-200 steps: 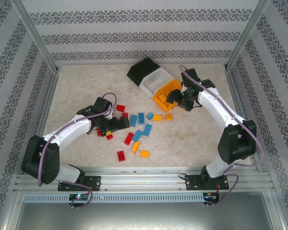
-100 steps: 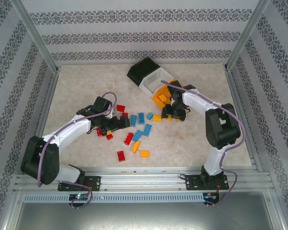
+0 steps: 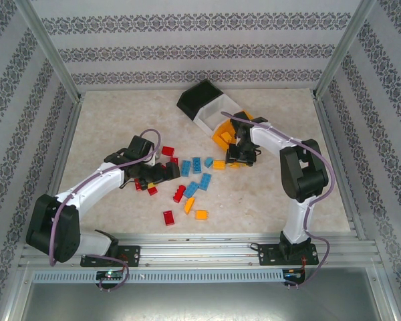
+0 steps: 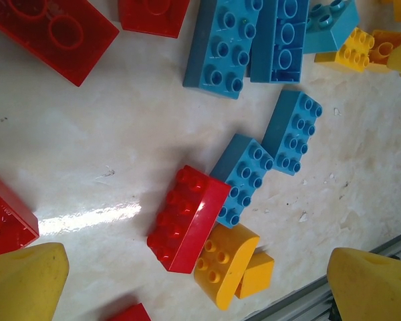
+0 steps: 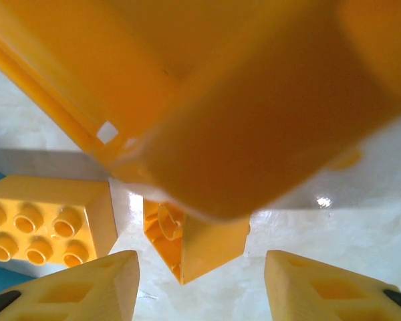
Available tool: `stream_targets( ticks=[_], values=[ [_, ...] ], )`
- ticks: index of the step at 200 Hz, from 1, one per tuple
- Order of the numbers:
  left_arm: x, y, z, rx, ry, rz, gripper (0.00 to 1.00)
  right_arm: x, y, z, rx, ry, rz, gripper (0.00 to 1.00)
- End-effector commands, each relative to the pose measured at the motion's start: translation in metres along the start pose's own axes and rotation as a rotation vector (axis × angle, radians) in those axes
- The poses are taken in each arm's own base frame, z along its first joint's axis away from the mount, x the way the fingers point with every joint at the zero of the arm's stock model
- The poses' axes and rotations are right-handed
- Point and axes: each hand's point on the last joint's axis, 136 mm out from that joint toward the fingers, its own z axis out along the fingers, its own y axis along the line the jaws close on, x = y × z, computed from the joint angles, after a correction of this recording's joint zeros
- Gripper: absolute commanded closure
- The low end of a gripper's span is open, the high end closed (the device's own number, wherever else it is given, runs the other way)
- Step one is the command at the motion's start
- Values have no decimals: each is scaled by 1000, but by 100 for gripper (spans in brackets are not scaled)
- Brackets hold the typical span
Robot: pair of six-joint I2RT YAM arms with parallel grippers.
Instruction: Sort the legos into containers by color
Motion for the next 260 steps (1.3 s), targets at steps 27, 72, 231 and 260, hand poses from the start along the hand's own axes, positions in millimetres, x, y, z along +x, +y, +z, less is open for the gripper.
stream_targets(
  ticks=[27,72,231,260],
  values=[
    [1,6,-4,-14,-9,-22,0,1,-13,14,52,11,8,57],
    [5,9,-5,-16,-3,-21,0,3,-15,4,61,-21,9,72],
    [9,11,-7,-12,0,-12,0,16,-11,-34,20,-67,-52,36],
    [11,14,-9,-27,11,-11,0,11,-14,-17,58,-46,-91,36]
  ],
)
